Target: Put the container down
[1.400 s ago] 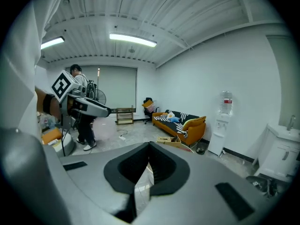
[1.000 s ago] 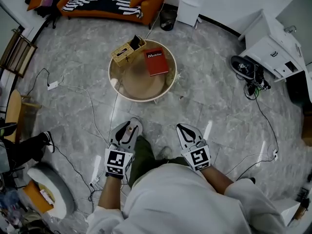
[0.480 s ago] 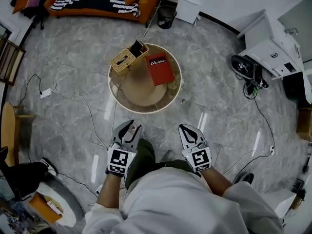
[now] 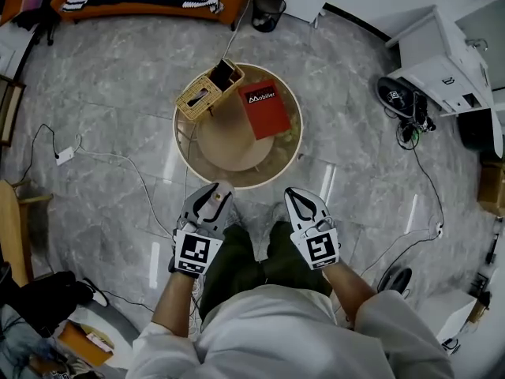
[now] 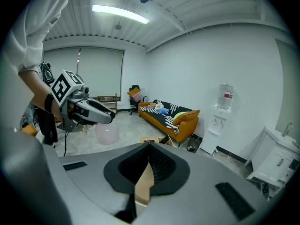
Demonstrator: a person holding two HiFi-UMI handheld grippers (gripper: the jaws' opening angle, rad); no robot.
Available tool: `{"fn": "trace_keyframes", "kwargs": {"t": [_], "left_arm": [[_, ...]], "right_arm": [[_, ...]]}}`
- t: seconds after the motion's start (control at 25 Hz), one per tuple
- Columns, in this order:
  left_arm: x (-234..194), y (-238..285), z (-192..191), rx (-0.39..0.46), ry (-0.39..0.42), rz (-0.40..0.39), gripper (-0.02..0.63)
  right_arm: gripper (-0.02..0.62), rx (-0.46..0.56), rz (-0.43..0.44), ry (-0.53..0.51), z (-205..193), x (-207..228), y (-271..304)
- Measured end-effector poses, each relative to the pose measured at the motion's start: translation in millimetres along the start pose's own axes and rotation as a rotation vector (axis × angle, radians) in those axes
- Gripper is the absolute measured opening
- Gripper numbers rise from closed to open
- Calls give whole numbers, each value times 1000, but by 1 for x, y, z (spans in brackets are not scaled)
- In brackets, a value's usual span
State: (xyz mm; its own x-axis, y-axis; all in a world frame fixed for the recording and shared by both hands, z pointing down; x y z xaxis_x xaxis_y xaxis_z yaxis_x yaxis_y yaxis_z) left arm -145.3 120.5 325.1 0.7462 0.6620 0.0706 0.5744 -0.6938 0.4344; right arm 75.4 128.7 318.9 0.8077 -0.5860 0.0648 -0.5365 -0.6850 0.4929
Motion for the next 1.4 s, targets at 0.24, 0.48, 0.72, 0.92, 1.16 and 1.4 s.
{"fn": "trace_keyframes", "kwargs": {"t": [0.24, 0.48, 0.72, 0.92, 1.16, 1.4], "left_arm": [[-32, 42, -32, -19, -23, 12, 132], [-55, 95, -72, -55, -51, 39, 132], [-73, 150, -107, -99, -66, 70, 132], [-88, 199, -138, -136, -69, 89, 132], [-102, 252, -169, -170, -78, 104, 132], [-118, 295, -189, -180, -78, 103, 132]], "right_arm": [[23, 53, 48, -72, -13, 22, 63], [23, 23, 102, -71, -43, 45, 124], [23, -48, 161, -12, -69, 67, 178], [23, -72, 214, -8, -86, 86, 220], [23, -94, 241, -2, -102, 113, 256], [23, -136, 240, 10, -121, 137, 277]]}}
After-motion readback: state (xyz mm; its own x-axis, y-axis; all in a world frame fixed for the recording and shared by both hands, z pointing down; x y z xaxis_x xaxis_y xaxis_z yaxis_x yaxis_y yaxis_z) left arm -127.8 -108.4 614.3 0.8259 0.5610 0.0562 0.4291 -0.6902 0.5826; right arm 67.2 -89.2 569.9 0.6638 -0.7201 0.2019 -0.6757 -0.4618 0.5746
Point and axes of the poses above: the fingertips, and each gripper's own axes: y forward along the fingers, x to its right, z out of its top, the point moved 7 cm from there along -y, backward along the fingers, and after that the axes turned 9 degrees about y, right-handed, at the moved point
